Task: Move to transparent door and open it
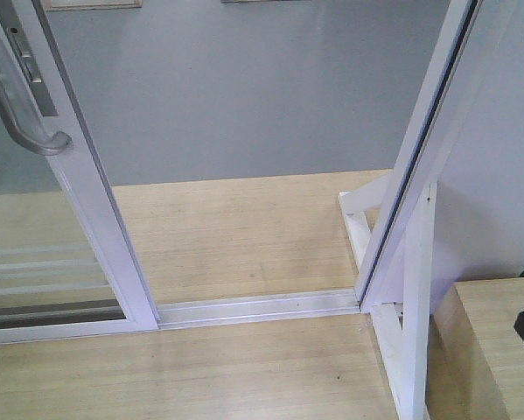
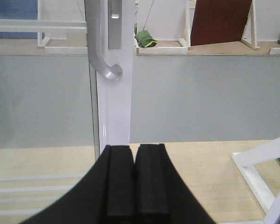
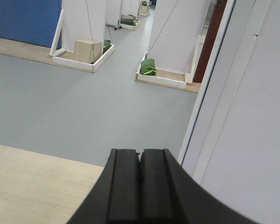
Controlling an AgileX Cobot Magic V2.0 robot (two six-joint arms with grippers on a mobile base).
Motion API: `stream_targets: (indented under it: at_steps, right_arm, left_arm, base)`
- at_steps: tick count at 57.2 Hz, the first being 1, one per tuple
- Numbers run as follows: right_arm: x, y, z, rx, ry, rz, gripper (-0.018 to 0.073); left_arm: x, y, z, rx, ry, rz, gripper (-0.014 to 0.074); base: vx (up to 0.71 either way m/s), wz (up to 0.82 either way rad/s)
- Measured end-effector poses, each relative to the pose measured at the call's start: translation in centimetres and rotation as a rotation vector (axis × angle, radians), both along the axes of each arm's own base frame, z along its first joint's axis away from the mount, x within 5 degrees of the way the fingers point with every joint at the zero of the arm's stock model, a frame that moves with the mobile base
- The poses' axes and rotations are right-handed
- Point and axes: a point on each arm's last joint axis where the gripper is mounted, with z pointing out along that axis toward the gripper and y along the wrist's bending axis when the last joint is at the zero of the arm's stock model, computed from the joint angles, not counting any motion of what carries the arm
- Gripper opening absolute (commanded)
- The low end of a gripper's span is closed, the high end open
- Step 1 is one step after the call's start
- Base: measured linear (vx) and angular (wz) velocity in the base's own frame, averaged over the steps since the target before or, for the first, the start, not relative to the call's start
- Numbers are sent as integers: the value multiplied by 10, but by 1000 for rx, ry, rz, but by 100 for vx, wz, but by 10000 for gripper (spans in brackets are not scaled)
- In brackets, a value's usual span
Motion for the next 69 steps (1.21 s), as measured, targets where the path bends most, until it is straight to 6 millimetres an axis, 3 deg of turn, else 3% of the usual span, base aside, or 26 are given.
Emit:
stream_targets:
  at_steps: [37, 43, 52, 69]
  right_arm:
    - [0, 0, -3, 1, 1, -1, -4]
    - [-4, -1, -23, 0, 8, -3, -4]
    - [-17, -4, -78, -2, 14, -8, -4]
    - [-33, -7, -90, -1, 11, -7, -4]
  left_arm:
    - [0, 0, 0, 0, 0, 0, -6]
    - [0, 0, 0, 0, 0, 0, -6]
    - [0, 0, 0, 0, 0, 0, -6]
    - [0, 0, -1, 0, 5, 0, -6]
  base:
    - [0, 0]
    - [0, 0]
    - [0, 0]
    - [0, 0]
